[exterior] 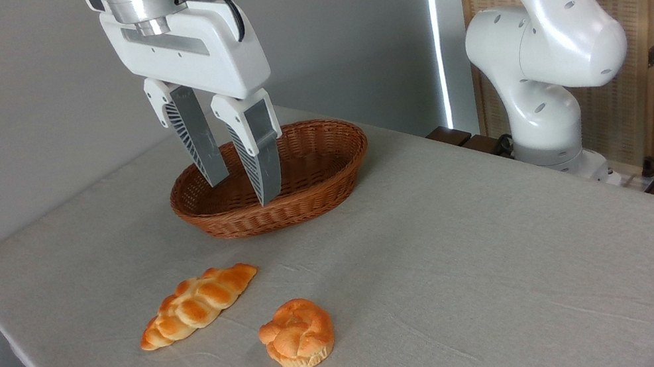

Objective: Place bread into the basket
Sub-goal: 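Move the open gripper from the basket down over the elongated bread roll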

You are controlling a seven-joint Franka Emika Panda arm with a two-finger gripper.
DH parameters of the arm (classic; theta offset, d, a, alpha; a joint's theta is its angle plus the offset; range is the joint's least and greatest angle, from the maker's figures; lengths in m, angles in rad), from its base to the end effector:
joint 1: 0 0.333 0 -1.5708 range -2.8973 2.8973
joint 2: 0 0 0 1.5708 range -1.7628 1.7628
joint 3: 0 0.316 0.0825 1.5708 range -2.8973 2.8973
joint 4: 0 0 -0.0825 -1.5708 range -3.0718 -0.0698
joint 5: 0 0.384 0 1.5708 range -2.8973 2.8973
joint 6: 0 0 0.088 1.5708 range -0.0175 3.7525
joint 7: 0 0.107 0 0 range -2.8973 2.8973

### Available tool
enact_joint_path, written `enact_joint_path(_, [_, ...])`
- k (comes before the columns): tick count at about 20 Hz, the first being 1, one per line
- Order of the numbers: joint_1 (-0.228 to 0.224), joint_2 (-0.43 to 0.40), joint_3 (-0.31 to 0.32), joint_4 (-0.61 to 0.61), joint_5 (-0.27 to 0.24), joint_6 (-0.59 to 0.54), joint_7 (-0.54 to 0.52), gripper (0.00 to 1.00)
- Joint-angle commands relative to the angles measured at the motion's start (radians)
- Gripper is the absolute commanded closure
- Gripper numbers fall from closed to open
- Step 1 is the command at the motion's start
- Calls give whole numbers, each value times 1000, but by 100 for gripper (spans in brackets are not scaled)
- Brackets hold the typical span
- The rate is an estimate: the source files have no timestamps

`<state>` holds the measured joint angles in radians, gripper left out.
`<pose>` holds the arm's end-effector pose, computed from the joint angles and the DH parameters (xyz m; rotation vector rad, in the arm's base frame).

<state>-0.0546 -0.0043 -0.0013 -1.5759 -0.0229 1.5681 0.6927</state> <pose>0.5518 -0.0333 0.6243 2.9028 -1.1403 0.0060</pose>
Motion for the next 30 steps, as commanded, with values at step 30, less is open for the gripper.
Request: enact_joint_path(30, [-129,210,-88,-165,-20,411,-265,0])
